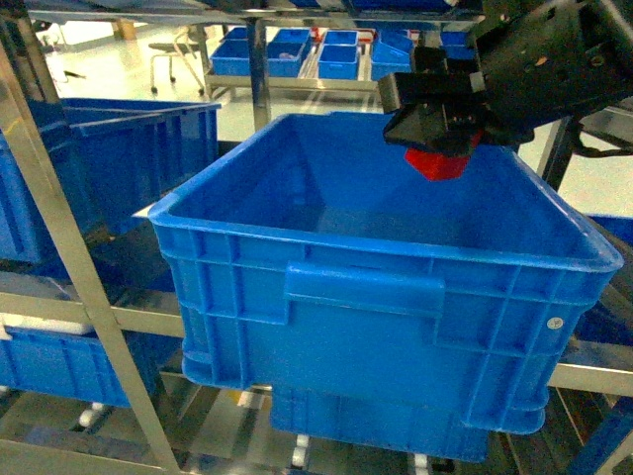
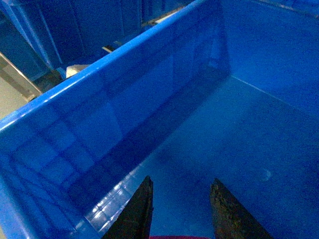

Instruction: Pick red block from blue box to shelf

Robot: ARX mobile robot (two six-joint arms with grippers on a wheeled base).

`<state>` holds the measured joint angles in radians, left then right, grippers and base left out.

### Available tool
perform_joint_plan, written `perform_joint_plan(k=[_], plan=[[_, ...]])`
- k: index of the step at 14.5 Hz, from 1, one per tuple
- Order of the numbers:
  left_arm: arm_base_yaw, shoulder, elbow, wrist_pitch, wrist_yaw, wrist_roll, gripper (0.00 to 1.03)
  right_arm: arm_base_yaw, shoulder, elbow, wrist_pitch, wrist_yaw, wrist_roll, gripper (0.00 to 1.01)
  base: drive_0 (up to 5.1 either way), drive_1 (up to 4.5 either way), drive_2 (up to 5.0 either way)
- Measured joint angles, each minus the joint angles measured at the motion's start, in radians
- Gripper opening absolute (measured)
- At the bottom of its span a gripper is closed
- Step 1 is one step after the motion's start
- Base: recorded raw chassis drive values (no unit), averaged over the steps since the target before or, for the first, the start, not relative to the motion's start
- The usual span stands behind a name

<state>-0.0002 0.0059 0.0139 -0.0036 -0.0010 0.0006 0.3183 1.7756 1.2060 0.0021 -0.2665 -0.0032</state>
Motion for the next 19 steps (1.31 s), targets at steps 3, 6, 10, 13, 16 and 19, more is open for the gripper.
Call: perform_joint_plan(k=[3,6,10,13,16,19], plan=[[0.000,0.000,0.000,0.000,0.000,0.000,0.98,-0.003,0.038,0.026,0.007,-0.003,0.003,0.28,0.0,0.00,0.0],[0.000,0.000,0.000,0.000,0.000,0.000,0.98,0.010,0.128,0.034,0.043,0.024,0.001,0.28,0.0,0.00,0.0],[0.000,0.000,0.000,0.000,0.000,0.000,0.98,0.039,0.243,0.058,0.062,0.083,-0.015,0.28,0.0,0.00,0.0],[0.000,0.000,0.000,0.000,0.000,0.000,0.98,0.062,0.261,0.082,0.087,0.108,-0.017,0.28,0.0,0.00,0.0],[0.000,0.000,0.000,0.000,0.000,0.000,0.98,0.068,0.284,0.087,0.108,0.126,-0.017,0.28,0.0,0.00,0.0],[0.000,0.000,0.000,0.000,0.000,0.000,0.98,0.067,0.285,0.080,0.150,0.132,-0.027,0.28,0.0,0.00,0.0]])
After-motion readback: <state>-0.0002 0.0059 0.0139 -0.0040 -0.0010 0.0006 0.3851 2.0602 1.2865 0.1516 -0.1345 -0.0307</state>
